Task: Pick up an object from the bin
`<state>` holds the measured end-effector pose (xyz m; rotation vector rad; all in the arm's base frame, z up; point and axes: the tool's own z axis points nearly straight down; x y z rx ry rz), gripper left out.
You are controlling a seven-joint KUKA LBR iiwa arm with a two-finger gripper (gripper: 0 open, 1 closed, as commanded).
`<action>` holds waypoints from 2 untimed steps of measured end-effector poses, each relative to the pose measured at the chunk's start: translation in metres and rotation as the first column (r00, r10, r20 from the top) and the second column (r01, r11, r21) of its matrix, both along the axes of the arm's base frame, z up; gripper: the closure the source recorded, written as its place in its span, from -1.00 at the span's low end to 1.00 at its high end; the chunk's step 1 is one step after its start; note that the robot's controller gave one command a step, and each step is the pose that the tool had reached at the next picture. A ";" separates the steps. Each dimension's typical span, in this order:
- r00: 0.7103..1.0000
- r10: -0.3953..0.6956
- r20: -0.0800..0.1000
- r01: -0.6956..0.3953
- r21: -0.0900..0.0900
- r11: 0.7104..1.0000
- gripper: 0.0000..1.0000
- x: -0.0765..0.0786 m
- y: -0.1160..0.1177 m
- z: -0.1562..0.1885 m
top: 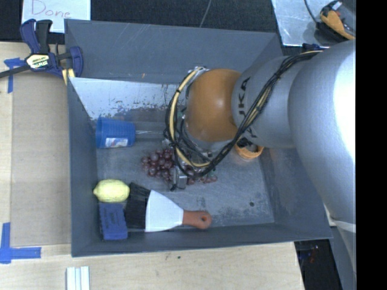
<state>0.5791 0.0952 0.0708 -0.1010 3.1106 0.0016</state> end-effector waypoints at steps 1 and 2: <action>0.991 -0.128 -0.023 0.128 0.000 0.992 1.00 -0.020 -0.018 -0.001; 0.991 -0.128 -0.023 0.128 0.000 0.992 1.00 -0.020 -0.018 -0.001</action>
Offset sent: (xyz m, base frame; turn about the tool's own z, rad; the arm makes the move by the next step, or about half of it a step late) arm 0.0000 0.0000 0.0000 0.0000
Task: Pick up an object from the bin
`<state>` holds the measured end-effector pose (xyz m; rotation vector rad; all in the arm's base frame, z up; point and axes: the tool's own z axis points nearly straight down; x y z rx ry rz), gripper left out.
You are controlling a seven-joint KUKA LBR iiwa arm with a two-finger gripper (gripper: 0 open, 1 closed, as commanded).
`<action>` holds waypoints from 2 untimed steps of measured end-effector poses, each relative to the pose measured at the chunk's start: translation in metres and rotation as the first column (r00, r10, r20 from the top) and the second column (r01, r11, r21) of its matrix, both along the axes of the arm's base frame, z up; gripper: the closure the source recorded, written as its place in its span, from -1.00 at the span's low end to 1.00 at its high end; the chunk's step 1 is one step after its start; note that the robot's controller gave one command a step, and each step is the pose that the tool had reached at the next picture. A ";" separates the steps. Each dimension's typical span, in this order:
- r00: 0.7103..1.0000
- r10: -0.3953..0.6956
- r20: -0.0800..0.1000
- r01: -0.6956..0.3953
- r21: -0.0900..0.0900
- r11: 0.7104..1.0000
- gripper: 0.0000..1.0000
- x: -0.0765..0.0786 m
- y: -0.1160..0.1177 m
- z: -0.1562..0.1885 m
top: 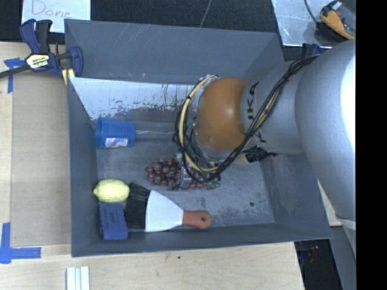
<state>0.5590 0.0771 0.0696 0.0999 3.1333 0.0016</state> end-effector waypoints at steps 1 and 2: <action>1.000 0.000 -0.001 0.000 0.000 1.000 1.00 -0.001 0.000 0.015; 1.000 0.000 -0.001 0.000 0.000 1.000 1.00 -0.001 -0.001 0.050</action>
Offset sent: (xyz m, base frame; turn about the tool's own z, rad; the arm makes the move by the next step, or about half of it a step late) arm -0.0008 -0.0002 0.0607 0.0001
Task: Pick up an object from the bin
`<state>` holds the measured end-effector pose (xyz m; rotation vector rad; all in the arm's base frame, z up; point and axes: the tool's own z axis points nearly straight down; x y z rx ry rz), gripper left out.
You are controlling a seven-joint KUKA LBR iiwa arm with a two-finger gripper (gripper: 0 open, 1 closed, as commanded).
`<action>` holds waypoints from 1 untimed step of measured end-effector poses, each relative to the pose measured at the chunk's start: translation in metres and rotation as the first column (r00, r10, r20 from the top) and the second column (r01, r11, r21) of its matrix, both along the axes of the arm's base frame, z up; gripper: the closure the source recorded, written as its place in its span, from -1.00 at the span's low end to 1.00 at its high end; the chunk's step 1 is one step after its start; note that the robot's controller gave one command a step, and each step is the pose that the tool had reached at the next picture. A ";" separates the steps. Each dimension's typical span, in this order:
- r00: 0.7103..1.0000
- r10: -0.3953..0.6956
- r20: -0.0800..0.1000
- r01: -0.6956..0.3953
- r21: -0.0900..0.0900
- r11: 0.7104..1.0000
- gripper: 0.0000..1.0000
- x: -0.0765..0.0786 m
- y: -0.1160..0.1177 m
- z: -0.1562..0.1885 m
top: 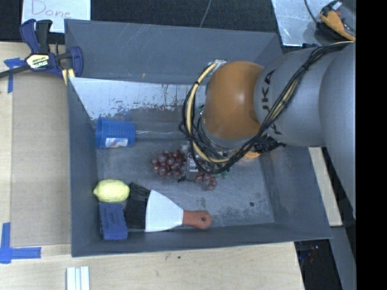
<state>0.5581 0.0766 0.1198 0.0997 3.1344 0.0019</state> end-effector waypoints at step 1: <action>1.000 0.000 0.006 0.000 0.001 1.000 1.00 0.001 0.000 0.015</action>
Offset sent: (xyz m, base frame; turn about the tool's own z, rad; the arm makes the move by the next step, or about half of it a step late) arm 0.0012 0.0000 0.0537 -0.0001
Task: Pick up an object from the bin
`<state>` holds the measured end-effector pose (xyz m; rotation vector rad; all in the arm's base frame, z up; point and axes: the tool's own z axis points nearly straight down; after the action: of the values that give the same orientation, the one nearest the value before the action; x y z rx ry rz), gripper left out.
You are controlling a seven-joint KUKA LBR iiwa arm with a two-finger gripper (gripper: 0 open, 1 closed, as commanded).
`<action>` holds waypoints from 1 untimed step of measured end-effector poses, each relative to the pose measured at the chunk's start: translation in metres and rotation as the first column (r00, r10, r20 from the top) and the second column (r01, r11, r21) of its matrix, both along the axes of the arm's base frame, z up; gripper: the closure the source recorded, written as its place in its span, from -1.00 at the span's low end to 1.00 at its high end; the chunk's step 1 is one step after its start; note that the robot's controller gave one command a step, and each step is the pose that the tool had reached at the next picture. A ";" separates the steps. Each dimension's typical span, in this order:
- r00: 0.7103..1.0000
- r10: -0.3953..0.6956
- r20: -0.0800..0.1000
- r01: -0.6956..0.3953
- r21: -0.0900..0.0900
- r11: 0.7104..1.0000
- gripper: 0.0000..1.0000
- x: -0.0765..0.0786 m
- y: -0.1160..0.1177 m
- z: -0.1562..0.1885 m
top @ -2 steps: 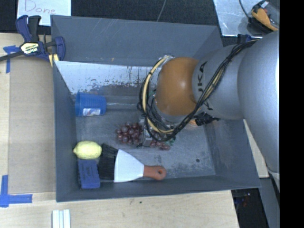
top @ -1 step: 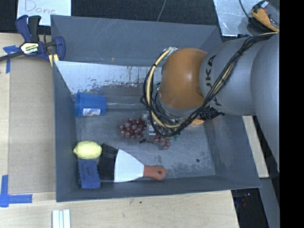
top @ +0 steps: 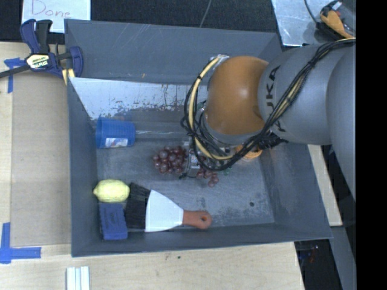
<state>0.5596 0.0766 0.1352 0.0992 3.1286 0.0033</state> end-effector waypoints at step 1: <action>1.000 0.000 -0.006 0.000 0.000 1.000 1.00 -0.002 0.000 0.011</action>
Offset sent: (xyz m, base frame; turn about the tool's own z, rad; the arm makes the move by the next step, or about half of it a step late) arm -0.0012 -0.0003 0.0178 -0.0001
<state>0.5580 0.0763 0.1461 0.0992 3.1349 0.0023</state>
